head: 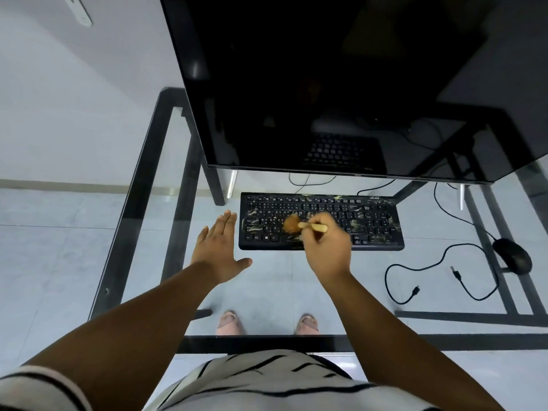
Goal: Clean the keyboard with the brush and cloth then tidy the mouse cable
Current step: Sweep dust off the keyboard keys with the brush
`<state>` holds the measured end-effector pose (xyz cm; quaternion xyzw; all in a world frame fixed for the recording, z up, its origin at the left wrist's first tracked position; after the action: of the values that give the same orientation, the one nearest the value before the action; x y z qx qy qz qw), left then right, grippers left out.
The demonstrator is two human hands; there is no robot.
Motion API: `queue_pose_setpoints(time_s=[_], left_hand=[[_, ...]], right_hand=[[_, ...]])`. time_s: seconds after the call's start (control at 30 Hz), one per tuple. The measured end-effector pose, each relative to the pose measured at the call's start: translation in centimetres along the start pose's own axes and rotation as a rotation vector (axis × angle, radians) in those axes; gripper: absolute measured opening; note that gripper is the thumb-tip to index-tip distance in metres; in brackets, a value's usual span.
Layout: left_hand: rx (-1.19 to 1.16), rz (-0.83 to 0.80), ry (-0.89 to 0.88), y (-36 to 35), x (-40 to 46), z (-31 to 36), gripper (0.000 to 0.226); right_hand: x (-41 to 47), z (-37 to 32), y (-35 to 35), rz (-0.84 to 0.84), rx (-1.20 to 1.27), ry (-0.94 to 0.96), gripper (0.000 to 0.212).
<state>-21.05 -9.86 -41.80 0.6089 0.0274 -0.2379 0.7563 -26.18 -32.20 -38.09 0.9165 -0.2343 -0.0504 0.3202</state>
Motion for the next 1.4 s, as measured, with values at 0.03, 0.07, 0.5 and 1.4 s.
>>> queue_pose_setpoints(time_s=[0.03, 0.07, 0.5, 1.4], left_hand=[[-0.018, 0.016, -0.006, -0.1, 0.0, 0.3, 0.107], [-0.033, 0.033, -0.014, -0.2, 0.0, 0.6, 0.107], [-0.028, 0.085, -0.061, -1.3, -0.1, 4.0, 0.104], [-0.058, 0.098, -0.057, -2.9, 1.4, 12.0, 0.098]], right_hand=[[0.2, 0.0, 0.4, 0.085, 0.007, -0.018, 0.009], [0.4, 0.2, 0.8, 0.123, 0.046, -0.029, 0.011], [0.6, 2.3, 2.6, -0.1, 0.07, 0.031, 0.01], [4.5, 7.1, 9.1, -0.212, 0.19, 0.028, 0.012]])
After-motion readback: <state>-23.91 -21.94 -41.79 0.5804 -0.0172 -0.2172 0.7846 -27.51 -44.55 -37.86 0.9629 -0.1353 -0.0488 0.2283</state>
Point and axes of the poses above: each hand's wrist, its own x-axis towards the middle knuckle, its own y-axis out of the back of the hand, z = x × y, the point moved 2 cm from there along x, towards the middle knuckle
